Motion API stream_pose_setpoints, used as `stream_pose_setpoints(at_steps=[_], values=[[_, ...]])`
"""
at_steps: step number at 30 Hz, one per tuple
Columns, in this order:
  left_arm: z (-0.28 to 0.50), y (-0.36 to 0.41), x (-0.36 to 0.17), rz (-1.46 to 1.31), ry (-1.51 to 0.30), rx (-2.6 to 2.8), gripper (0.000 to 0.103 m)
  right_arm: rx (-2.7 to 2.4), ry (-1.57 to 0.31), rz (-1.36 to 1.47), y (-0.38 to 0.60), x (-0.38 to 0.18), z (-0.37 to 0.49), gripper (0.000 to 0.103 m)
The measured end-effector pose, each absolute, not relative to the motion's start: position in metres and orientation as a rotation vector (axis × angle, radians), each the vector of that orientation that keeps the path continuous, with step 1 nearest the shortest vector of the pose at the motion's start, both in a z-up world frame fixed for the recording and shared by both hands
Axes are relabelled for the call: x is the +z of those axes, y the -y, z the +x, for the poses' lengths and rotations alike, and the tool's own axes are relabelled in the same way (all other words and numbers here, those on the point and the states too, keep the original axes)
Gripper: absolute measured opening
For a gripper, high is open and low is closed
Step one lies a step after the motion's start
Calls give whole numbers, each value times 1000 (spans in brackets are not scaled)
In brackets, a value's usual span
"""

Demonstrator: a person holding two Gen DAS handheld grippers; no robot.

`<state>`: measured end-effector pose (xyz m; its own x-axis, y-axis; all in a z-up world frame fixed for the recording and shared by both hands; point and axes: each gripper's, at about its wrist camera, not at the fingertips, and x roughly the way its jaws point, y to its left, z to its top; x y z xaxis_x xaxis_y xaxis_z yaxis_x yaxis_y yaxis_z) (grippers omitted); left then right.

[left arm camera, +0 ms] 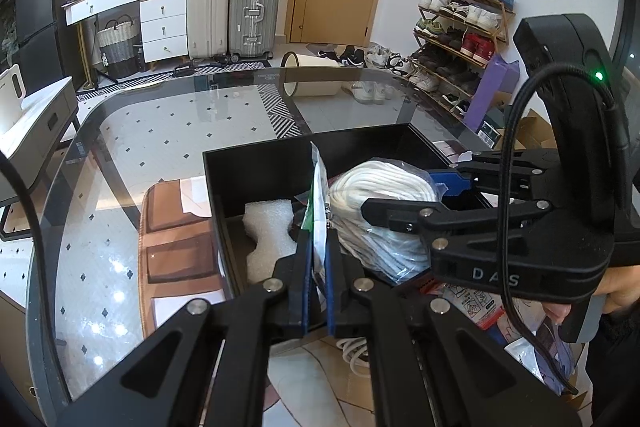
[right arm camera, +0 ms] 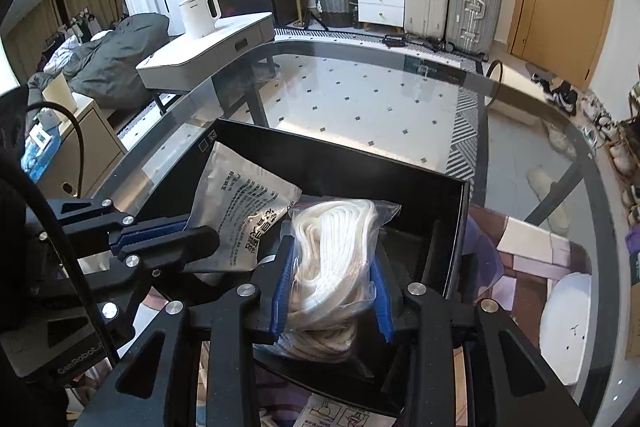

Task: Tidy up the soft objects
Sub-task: 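Open both tools to drop the rope and sachet into the box, then reach the right tool down to the white printed sachet and grasp it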

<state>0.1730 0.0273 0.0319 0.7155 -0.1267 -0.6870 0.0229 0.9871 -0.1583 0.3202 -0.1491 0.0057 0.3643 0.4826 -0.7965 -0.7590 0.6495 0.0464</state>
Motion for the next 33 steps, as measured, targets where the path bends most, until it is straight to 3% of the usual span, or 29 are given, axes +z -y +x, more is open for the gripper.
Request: stream_pose_setpoints(at_steps=[2,4,6,7,9,13,17,19,24,33], values=[[172,-27,32,-140,-770,-81,5,839,-873,-346,151,9,318,50],[171,-26,34,-146,-765,-92,15,836,-840,-348,154,14,314,58],[167,-23,38,-143,-749,-99,35,829,-806,-326,161,22,311,58],[164,-21,40,-138,-737,-100,37,828,-799,-315,166,26,310,59],[159,-18,46,-133,-717,-112,40,813,-769,-288,177,36,307,63],[148,-15,57,-116,-686,-93,47,790,-742,-252,198,49,299,83],[134,-16,63,-116,-668,-65,51,780,-731,-196,228,58,288,92],[127,-17,65,-113,-659,-47,56,779,-731,-169,240,59,281,101],[105,-20,66,-113,-623,-23,92,775,-711,-147,263,60,258,102],[75,-14,65,-109,-565,9,103,782,-678,-178,278,54,213,102]])
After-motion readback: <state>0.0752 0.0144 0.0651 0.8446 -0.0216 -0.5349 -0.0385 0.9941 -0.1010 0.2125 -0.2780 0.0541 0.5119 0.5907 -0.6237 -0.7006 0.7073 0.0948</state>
